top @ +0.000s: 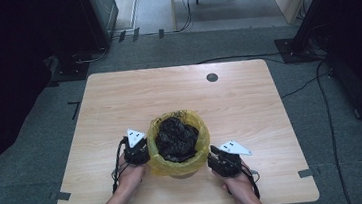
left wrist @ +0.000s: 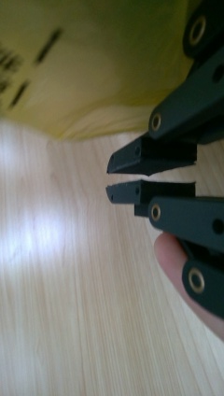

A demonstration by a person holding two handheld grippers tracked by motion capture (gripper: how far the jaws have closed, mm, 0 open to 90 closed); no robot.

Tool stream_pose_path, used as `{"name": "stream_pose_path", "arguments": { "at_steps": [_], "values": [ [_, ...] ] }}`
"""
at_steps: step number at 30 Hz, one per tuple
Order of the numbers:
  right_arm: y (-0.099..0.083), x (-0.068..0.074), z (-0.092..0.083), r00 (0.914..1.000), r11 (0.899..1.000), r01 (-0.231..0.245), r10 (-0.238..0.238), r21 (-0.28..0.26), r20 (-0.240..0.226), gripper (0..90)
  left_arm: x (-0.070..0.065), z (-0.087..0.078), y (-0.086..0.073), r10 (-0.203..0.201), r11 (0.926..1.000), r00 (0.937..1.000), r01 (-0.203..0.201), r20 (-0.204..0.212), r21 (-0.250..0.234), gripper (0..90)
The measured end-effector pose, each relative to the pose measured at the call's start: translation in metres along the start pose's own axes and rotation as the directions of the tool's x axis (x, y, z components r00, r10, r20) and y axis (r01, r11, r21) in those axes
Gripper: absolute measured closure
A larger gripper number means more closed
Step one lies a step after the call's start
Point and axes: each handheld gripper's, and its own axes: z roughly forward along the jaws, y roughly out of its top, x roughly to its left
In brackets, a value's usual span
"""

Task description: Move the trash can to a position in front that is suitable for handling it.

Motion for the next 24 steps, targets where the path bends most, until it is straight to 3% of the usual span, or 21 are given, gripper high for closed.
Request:
{"name": "stream_pose_path", "arguments": {
  "at_steps": [2,3,6,11,13,16,18,22,24],
  "values": [
    [-0.002,0.000,-0.005,0.9978,1.000,0.011,-0.012,0.010,0.065,48.0,0.008,-0.007,0.004,-0.031,0.9995,0.9995,0.030,-0.009,-0.011,76.3],
    [-0.004,-0.001,-0.008,0.9973,1.000,0.022,-0.023,0.015,0.070,43.7,0.012,-0.011,0.005,-0.044,0.9989,0.9990,0.044,-0.009,-0.016,72.8],
    [-0.006,-0.003,-0.017,0.9977,0.999,0.041,-0.042,0.020,0.054,37.7,0.019,-0.024,0.005,-0.054,0.9981,0.9985,0.053,-0.014,-0.032,63.4],
    [-0.009,-0.006,-0.037,0.9948,0.995,0.101,-0.101,-0.013,0.018,29.5,0.021,-0.046,-0.006,-0.032,0.9983,0.9990,0.031,-0.030,-0.050,50.2],
    [-0.009,-0.007,-0.045,0.9919,0.992,0.125,-0.125,-0.021,0.024,20.1,0.018,-0.056,-0.016,-0.026,0.9983,0.9990,0.024,-0.036,-0.054,48.2],
    [-0.009,-0.011,-0.050,0.9915,0.993,0.120,-0.119,-0.021,0.053,15.2,0.014,-0.064,-0.031,-0.019,0.9989,0.9991,0.017,-0.038,-0.043,47.3],
    [-0.008,-0.017,-0.051,0.9941,0.996,0.090,-0.089,-0.012,0.061,15.0,0.012,-0.069,-0.041,-0.011,0.9995,0.9991,0.010,-0.041,-0.030,45.5],
    [-0.009,-0.022,-0.050,0.9951,0.998,0.069,-0.069,0.006,0.071,14.9,0.011,-0.079,-0.056,-0.038,0.9991,0.9984,0.037,-0.042,-0.021,44.2],
    [-0.008,-0.025,-0.049,0.9950,0.998,0.061,-0.061,0.004,0.078,14.9,0.008,-0.084,-0.063,-0.019,0.9995,0.9983,0.017,-0.056,-0.026,44.2]
  ]
}}
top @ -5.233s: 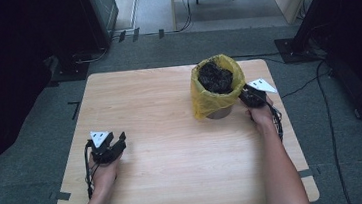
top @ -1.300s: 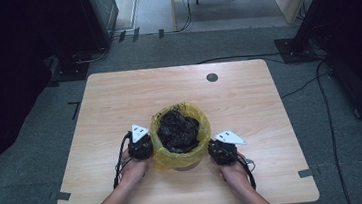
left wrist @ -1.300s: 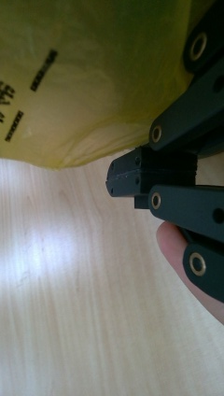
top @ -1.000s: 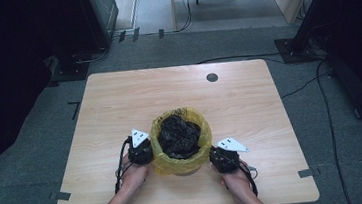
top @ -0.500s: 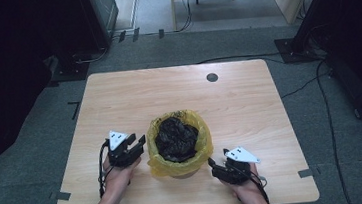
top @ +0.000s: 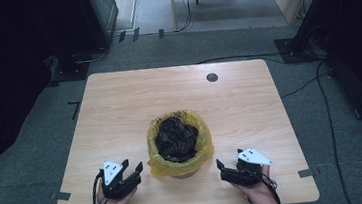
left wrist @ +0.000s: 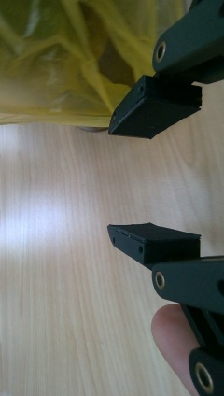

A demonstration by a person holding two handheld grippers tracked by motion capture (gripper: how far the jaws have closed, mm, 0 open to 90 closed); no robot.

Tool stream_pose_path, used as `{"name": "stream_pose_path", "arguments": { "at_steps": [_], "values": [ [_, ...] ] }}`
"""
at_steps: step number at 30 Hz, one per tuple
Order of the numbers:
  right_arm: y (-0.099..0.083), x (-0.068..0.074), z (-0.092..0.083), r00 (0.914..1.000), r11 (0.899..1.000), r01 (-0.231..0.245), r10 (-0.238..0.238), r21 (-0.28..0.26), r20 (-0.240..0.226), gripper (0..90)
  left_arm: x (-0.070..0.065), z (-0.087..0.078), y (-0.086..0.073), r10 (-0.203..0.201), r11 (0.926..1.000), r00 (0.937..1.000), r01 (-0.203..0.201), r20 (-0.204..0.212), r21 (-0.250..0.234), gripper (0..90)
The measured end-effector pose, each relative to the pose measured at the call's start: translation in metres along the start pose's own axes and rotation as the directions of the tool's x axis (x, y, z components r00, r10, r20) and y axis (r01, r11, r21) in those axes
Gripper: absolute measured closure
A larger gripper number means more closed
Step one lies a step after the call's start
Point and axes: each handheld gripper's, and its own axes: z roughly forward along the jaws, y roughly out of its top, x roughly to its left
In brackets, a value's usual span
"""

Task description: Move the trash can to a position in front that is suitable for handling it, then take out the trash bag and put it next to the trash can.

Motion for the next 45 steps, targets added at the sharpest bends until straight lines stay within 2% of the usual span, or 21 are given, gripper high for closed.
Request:
{"name": "stream_pose_path", "arguments": {
  "at_steps": [4,6,8,10,11,12,17,18,19,20,24,26,28,29,32,33,36,37,38,41,45],
  "values": [
    [0.000,-0.002,0.002,0.9999,1.000,-0.008,0.008,0.001,0.009,14.9,-0.008,-0.007,-0.009,0.047,0.9989,0.9988,-0.047,0.016,0.002,41.5],
    [0.000,-0.002,0.003,0.9999,1.000,-0.003,0.003,0.003,0.013,14.9,-0.015,-0.009,-0.014,0.069,0.9971,0.9961,-0.071,0.055,0.028,38.5],
    [-0.001,-0.002,0.004,0.9999,1.000,-0.002,0.002,0.003,0.015,14.9,-0.018,-0.009,-0.016,0.080,0.9961,0.9947,-0.082,0.064,0.032,37.1],
    [-0.002,-0.002,0.005,0.9997,1.000,0.000,0.000,0.011,0.026,15.0,-0.024,-0.010,-0.019,0.115,0.9923,0.9910,-0.118,0.068,0.036,35.0],
    [-0.002,-0.003,0.006,0.9996,1.000,-0.001,0.001,0.013,0.029,14.9,-0.030,-0.010,-0.023,0.154,0.9869,0.9858,-0.157,0.068,0.039,34.6],
    [-0.003,-0.003,0.007,0.9994,1.000,-0.005,0.004,0.017,0.034,15.0,-0.030,-0.010,-0.023,0.154,0.9869,0.9858,-0.157,0.068,0.039,33.9],
    [-0.003,-0.003,0.010,0.9992,1.000,-0.014,0.013,0.028,0.039,15.0,-0.042,-0.006,-0.026,0.194,0.9779,0.9768,-0.200,0.090,0.060,29.9],
    [-0.003,-0.003,0.010,0.9992,1.000,-0.014,0.013,0.028,0.039,15.0,-0.045,-0.005,-0.026,0.207,0.9752,0.9744,-0.213,0.089,0.062,29.9],
    [-0.003,-0.001,0.012,0.9991,0.999,-0.014,0.013,0.029,0.040,15.0,-0.049,-0.002,-0.026,0.236,0.9681,0.9695,-0.240,0.066,0.071,29.6],
    [-0.003,0.000,0.013,0.9991,0.999,-0.009,0.008,0.031,0.040,15.0,-0.049,-0.002,-0.026,0.236,0.9681,0.9695,-0.240,0.066,0.071,29.7],
    [-0.003,0.003,0.017,0.9993,0.999,0.001,-0.002,0.044,0.036,15.0,-0.054,0.010,-0.021,0.259,0.9583,0.9643,-0.264,0.054,0.110,29.6],
    [-0.004,0.003,0.017,0.9994,0.999,0.007,-0.008,0.046,0.035,15.0,-0.055,0.014,-0.019,0.260,0.9575,0.9644,-0.264,0.047,0.116,29.7],
    [-0.004,0.004,0.017,0.9994,0.999,0.006,-0.007,0.047,0.032,15.0,-0.056,0.020,-0.016,0.264,0.9565,0.9640,-0.266,0.029,0.120,30.3],
    [-0.004,0.003,0.016,0.9995,0.999,0.008,-0.010,0.047,0.029,15.0,-0.056,0.026,-0.014,0.281,0.9522,0.9596,-0.279,-0.005,0.126,32.3],
    [-0.003,0.001,0.019,0.9997,0.998,0.001,-0.003,0.057,0.022,15.0,-0.057,0.034,-0.011,0.262,0.9581,0.9646,-0.257,-0.028,0.127,38.3],
    [-0.002,0.001,0.020,0.9998,0.998,-0.003,0.002,0.060,0.022,15.0,-0.057,0.034,-0.011,0.262,0.9581,0.9646,-0.257,-0.028,0.127,42.2],
    [-0.001,0.003,0.025,0.9997,0.998,0.006,-0.008,0.066,0.024,15.0,-0.059,0.036,-0.007,0.236,0.9690,0.9712,-0.234,-0.029,0.080,57.0],
    [-0.001,0.004,0.026,0.9995,0.998,0.015,-0.017,0.067,0.027,15.0,-0.059,0.036,-0.007,0.236,0.9690,0.9712,-0.234,-0.029,0.080,63.8],
    [-0.001,0.006,0.027,0.9992,0.997,0.024,-0.027,0.073,0.030,15.0,-0.058,0.034,-0.003,0.208,0.9774,0.9777,-0.207,-0.027,0.043,69.7],
    [-0.001,0.010,0.028,0.9978,0.996,0.052,-0.055,0.075,0.036,15.1,-0.057,0.030,0.006,0.166,0.9861,0.9858,-0.166,-0.024,0.003,83.9],
    [-0.001,0.011,0.030,0.9974,0.995,0.054,-0.057,0.084,0.043,15.2,-0.057,0.019,0.020,0.134,0.9892,0.9908,-0.135,-0.017,-0.057,89.0]
  ]
}}
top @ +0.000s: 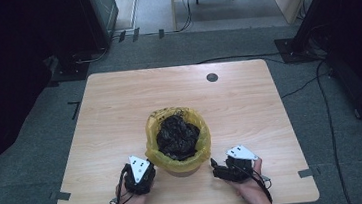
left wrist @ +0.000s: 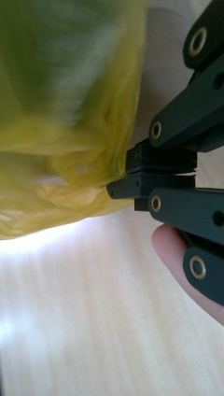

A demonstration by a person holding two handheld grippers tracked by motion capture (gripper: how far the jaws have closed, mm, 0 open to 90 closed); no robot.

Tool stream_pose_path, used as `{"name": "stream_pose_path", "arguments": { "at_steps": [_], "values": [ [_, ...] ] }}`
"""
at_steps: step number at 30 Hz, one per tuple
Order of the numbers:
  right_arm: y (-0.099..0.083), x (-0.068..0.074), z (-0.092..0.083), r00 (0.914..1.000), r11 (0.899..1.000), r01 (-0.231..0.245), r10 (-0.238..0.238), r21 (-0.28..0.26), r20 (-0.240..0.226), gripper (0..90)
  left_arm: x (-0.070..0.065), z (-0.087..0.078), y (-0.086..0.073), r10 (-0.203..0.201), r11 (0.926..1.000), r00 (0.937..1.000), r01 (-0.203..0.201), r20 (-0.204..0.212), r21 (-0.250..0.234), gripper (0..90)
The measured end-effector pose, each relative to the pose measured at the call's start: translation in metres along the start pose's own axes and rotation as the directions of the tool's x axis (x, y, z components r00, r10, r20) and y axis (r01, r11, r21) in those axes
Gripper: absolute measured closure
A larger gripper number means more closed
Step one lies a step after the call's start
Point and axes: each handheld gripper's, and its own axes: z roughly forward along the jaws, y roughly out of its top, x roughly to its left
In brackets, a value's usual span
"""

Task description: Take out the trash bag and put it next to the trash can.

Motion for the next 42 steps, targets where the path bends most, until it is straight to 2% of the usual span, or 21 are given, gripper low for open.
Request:
{"name": "stream_pose_path", "arguments": {
  "at_steps": [3,5,7,9,13,14,16,18,21,22,24,25,27,28,31,34,35,36,40,42],
  "values": [
    [0.001,0.001,0.002,1.0000,1.000,0.003,-0.003,0.005,0.006,15.3,0.004,-0.009,0.011,-0.027,0.9988,0.9993,0.028,0.027,-0.040,89.7],
    [0.003,0.003,0.005,0.9999,1.000,0.012,-0.012,0.007,0.012,15.3,0.008,-0.016,0.018,-0.061,0.9958,0.9964,0.065,0.059,-0.064,90.0],
    [0.003,0.004,0.006,0.9997,1.000,0.017,-0.017,0.006,0.015,15.3,0.008,-0.019,0.022,-0.063,0.9945,0.9961,0.068,0.062,-0.080,90.0],
    [0.005,0.007,0.009,0.9993,0.999,0.032,-0.033,0.006,0.019,15.3,0.007,-0.031,0.034,-0.062,0.9892,0.9956,0.070,0.070,-0.129,90.0],
    [0.006,0.010,0.012,0.9983,0.998,0.055,-0.055,0.007,0.017,15.5,0.004,-0.040,0.044,-0.058,0.9846,0.9963,0.067,0.063,-0.161,90.0],
    [0.007,0.011,0.013,0.9982,0.998,0.056,-0.056,0.003,0.021,16.2,0.003,-0.044,0.051,-0.066,0.9788,0.9958,0.077,0.063,-0.190,90.0],
    [0.008,0.011,0.014,0.9981,0.998,0.059,-0.059,0.000,0.019,16.7,0.002,-0.046,0.054,-0.067,0.9766,0.9963,0.076,0.053,-0.201,90.0],
    [0.009,0.014,0.016,0.9968,0.997,0.077,-0.077,-0.011,0.019,19.3,0.000,-0.052,0.062,-0.062,0.9710,0.9976,0.067,0.032,-0.229,90.0],
    [0.009,0.017,0.016,0.9954,0.995,0.095,-0.094,-0.024,0.019,21.2,-0.003,-0.054,0.066,-0.046,0.9670,0.9989,0.048,0.013,-0.250,90.0],
    [0.009,0.020,0.016,0.9934,0.993,0.114,-0.113,-0.033,0.017,22.7,-0.005,-0.054,0.069,-0.042,0.9652,0.9991,0.043,0.010,-0.258,90.0],
    [0.009,0.022,0.015,0.9917,0.991,0.129,-0.128,-0.037,0.011,22.7,-0.007,-0.054,0.075,-0.038,0.9617,0.9992,0.040,0.015,-0.271,90.0],
    [0.009,0.020,0.014,0.9919,0.991,0.127,-0.127,-0.042,0.001,22.7,-0.010,-0.052,0.082,-0.036,0.9588,0.9988,0.044,0.035,-0.281,90.0],
    [0.009,0.017,0.009,0.9951,0.995,0.096,-0.097,-0.039,-0.021,22.7,-0.012,-0.050,0.086,-0.031,0.9586,0.9984,0.043,0.049,-0.281,90.0],
    [0.009,0.017,0.009,0.9951,0.995,0.096,-0.097,-0.039,-0.021,22.7,-0.014,-0.049,0.088,-0.026,0.9580,0.9978,0.042,0.061,-0.284,90.0],
    [0.006,0.013,-0.006,0.9936,0.994,0.105,-0.106,-0.044,-0.038,22.6,-0.022,-0.042,0.097,-0.004,0.9588,0.9939,0.035,0.110,-0.282,89.9],
    [0.003,0.010,-0.012,0.9930,0.993,0.105,-0.107,-0.048,-0.049,22.6,-0.024,-0.039,0.098,0.001,0.9599,0.9914,0.035,0.131,-0.278,89.8],
    [-0.002,0.009,-0.017,0.9930,0.994,0.101,-0.104,-0.045,-0.056,22.6,-0.025,-0.038,0.097,0.018,0.9626,0.9900,0.020,0.140,-0.270,89.8],
    [-0.002,0.009,-0.017,0.9930,0.994,0.101,-0.104,-0.045,-0.056,22.6,-0.025,-0.038,0.097,0.018,0.9626,0.9900,0.020,0.140,-0.270,89.8],
    [-0.010,0.014,-0.017,0.9875,0.990,0.138,-0.140,-0.027,-0.073,22.0,-0.023,-0.035,0.096,0.019,0.9645,0.9884,0.021,0.151,-0.263,89.7],
    [-0.011,0.023,-0.013,0.9809,0.984,0.175,-0.176,-0.024,-0.083,21.4,-0.023,-0.033,0.094,0.020,0.9670,0.9875,0.020,0.156,-0.254,89.6]
  ]
}}
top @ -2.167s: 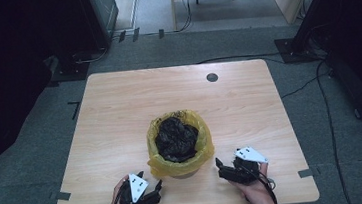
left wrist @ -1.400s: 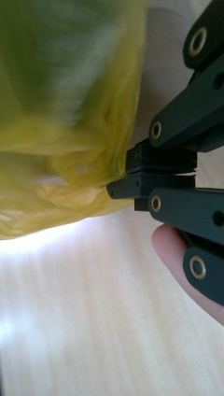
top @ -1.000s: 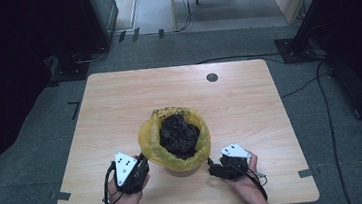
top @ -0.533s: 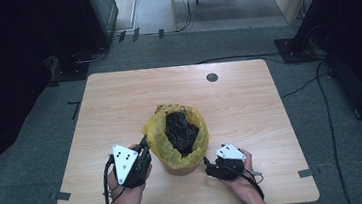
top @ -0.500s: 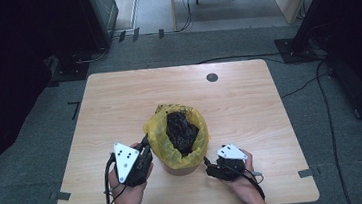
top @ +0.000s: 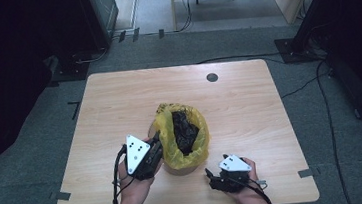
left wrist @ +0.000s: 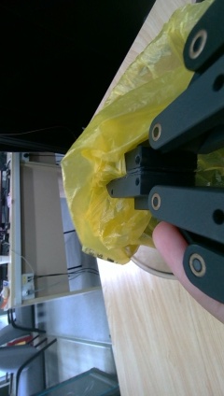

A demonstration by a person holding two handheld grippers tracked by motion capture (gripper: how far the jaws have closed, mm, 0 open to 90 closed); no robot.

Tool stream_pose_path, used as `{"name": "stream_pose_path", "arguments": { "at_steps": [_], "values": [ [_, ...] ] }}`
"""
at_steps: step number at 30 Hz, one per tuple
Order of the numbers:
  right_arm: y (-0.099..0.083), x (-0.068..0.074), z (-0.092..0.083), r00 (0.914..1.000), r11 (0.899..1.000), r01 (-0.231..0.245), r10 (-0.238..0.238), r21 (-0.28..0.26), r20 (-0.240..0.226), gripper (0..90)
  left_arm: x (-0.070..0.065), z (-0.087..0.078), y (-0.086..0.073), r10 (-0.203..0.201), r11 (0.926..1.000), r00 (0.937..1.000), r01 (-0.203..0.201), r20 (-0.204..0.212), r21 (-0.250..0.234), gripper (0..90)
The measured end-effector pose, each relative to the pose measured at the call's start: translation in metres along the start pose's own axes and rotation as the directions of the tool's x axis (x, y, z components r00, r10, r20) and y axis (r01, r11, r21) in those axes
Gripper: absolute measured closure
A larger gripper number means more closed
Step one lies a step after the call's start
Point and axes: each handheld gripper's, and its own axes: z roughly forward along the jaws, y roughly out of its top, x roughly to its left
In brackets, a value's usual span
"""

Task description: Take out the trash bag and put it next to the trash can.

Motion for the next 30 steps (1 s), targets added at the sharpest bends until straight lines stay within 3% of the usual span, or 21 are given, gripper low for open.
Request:
{"name": "stream_pose_path", "arguments": {
  "at_steps": [4,12,15,16,17,18,19,20,21,22,23,24,25,27,28,30],
  "values": [
    [0.003,0.007,0.004,0.9995,1.000,0.029,-0.029,-0.008,0.011,21.1,0.000,0.001,-0.004,0.003,0.9999,1.0000,-0.003,0.002,0.010,89.6],
    [0.012,0.007,0.018,0.9971,1.000,0.017,-0.016,-0.016,0.075,26.9,0.003,0.004,-0.009,-0.007,0.9994,1.0000,0.007,0.003,0.035,89.4],
    [0.014,0.013,0.022,0.9878,0.995,0.088,-0.082,-0.041,0.132,33.6,0.004,0.004,-0.010,-0.005,0.9993,1.0000,0.005,0.000,0.037,89.4],
    [0.014,0.013,0.022,0.9878,0.995,0.088,-0.082,-0.041,0.132,33.6,0.004,0.004,-0.010,-0.004,0.9993,1.0000,0.004,-0.001,0.036,89.4],
    [0.014,0.017,0.022,0.9765,0.989,0.131,-0.116,-0.070,0.182,37.0,0.004,0.004,-0.010,-0.004,0.9993,1.0000,0.004,-0.003,0.038,89.4],
    [0.014,0.017,0.022,0.9765,0.989,0.131,-0.116,-0.070,0.182,37.0,0.004,0.004,-0.010,-0.004,0.9993,1.0000,0.004,-0.003,0.038,89.4],
    [0.014,0.019,0.020,0.9663,0.981,0.164,-0.138,-0.106,0.217,42.0,0.005,0.004,-0.010,-0.009,0.9991,1.0000,0.009,0.001,0.041,89.4],
    [0.014,0.020,0.019,0.9619,0.974,0.183,-0.150,-0.130,0.229,46.1,0.005,0.004,-0.010,-0.010,0.9991,1.0000,0.009,0.001,0.042,89.4],
    [0.014,0.020,0.019,0.9619,0.974,0.183,-0.150,-0.130,0.229,46.1,0.005,0.004,-0.010,-0.010,0.9991,1.0000,0.009,0.001,0.042,89.4],
    [0.014,0.022,0.017,0.9572,0.967,0.205,-0.166,-0.150,0.237,52.7,0.005,0.004,-0.011,-0.012,0.9990,0.9999,0.012,0.003,0.043,89.4],
    [0.014,0.024,0.016,0.9492,0.953,0.248,-0.204,-0.173,0.240,66.8,0.005,0.004,-0.011,-0.016,0.9988,0.9999,0.016,0.006,0.045,89.4],
    [0.014,0.026,0.017,0.9480,0.950,0.260,-0.216,-0.175,0.234,72.6,0.005,0.004,-0.011,-0.016,0.9988,0.9999,0.016,0.006,0.045,89.4],
    [0.014,0.026,0.017,0.9480,0.950,0.260,-0.216,-0.175,0.234,72.6,0.006,0.004,-0.011,-0.017,0.9988,0.9998,0.017,0.006,0.046,89.4],
    [0.014,0.027,0.018,0.9505,0.951,0.257,-0.217,-0.172,0.222,82.5,0.006,0.003,-0.011,-0.020,0.9989,0.9998,0.020,0.007,0.043,89.4],
    [0.014,0.028,0.018,0.9580,0.956,0.234,-0.195,-0.178,0.210,88.2,0.006,0.003,-0.011,-0.020,0.9989,0.9998,0.019,0.007,0.043,89.4],
    [0.017,0.026,0.016,0.9744,0.966,0.172,-0.138,-0.193,0.177,90.0,0.006,0.003,-0.010,-0.019,0.9989,0.9998,0.019,0.007,0.043,89.4]
  ]
}}
